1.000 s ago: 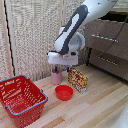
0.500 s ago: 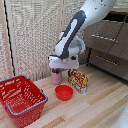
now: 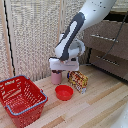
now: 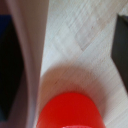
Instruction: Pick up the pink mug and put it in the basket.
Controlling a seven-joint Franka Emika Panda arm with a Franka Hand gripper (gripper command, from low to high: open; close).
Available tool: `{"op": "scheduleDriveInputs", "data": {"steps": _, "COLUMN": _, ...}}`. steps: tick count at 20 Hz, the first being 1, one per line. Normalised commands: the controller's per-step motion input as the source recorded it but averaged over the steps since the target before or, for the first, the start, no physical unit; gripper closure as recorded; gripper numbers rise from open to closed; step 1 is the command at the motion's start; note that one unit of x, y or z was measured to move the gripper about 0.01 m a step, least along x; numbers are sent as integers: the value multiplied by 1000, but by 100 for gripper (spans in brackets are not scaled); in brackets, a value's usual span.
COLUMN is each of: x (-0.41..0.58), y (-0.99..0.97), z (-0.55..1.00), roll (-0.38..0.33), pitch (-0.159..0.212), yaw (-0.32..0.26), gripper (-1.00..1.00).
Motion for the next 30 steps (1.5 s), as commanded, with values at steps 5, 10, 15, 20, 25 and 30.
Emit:
{"op": "scheduleDriveInputs", "data": {"steps": 5, "x": 26, "y": -31, "z": 22, "roll": 7, "pitch": 6, "yaw": -34, "gripper": 100}}
{"op": "scheduleDriveInputs", "data": {"steps": 10, "x": 326, "y": -86, "z": 253, "roll": 55, "pitch": -9, "yaw": -136, "gripper": 100}}
{"op": "scheduleDriveInputs", "data": {"steps": 15, "x": 317, "y": -66, "z": 801, "roll": 33, "pitch": 1, "yaw": -141, "gripper": 100}}
{"op": "scheduleDriveInputs", "data": {"steps": 20, "x": 297, "y": -51, "z": 992, "roll": 6, "pitch": 66, "yaw": -120, "gripper": 100}}
{"op": "scheduleDriveInputs", "data": {"steps": 25, "x": 129, "y": -12, "z": 861, "roll": 1, "pitch": 144, "yaw": -69, "gripper": 100}}
{"op": "scheduleDriveInputs", "data": {"steps": 30, "x": 23, "y": 151, "z": 767, "roll": 1, "pitch": 180, "yaw": -6, "gripper": 100}}
